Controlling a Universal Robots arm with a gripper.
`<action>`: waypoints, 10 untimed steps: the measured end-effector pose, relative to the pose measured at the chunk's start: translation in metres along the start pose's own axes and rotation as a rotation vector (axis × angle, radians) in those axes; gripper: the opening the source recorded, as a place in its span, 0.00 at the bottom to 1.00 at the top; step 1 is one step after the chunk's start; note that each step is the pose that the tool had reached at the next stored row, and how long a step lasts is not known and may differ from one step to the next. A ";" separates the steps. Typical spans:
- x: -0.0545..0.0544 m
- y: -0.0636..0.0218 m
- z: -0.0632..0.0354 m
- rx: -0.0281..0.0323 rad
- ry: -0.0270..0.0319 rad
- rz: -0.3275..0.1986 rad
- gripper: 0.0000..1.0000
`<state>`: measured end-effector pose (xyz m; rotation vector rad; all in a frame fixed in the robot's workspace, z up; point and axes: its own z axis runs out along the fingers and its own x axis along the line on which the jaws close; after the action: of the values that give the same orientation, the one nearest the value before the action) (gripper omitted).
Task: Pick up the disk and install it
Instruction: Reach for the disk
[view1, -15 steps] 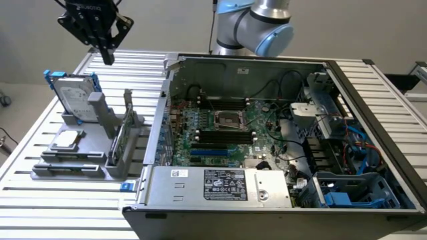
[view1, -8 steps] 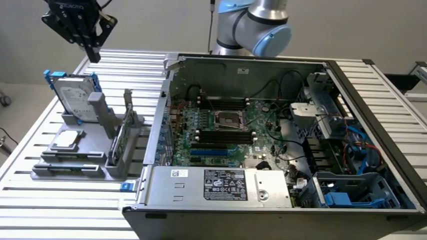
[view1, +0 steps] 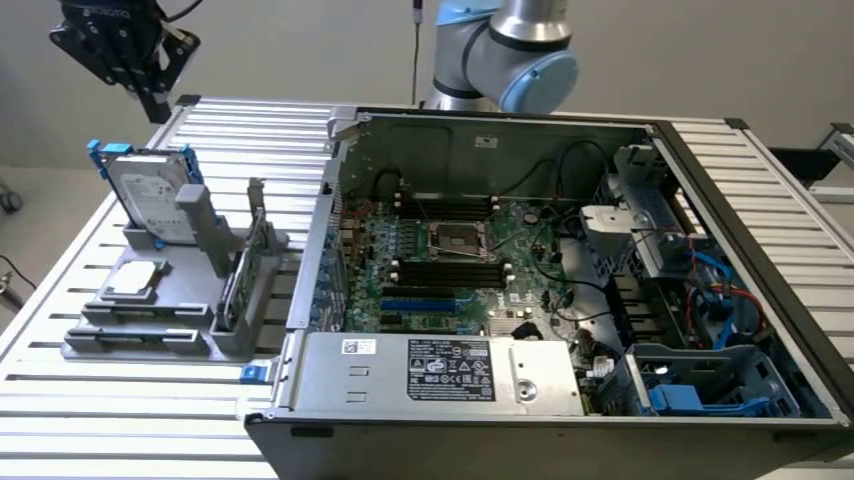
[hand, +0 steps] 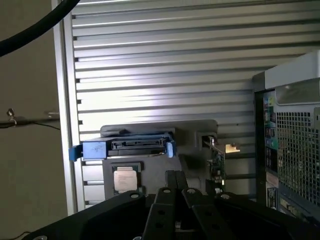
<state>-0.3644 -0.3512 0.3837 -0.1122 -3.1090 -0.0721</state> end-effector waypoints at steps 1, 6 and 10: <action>0.005 0.0008 0.0009 0.0001 0.0001 0.000 0.11; 0.027 0.0043 0.0066 0.0000 0.0000 0.000 0.11; 0.046 0.0069 0.0115 0.0000 0.0001 0.000 0.11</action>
<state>-0.4097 -0.3405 0.3740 -0.1120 -3.1089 -0.0720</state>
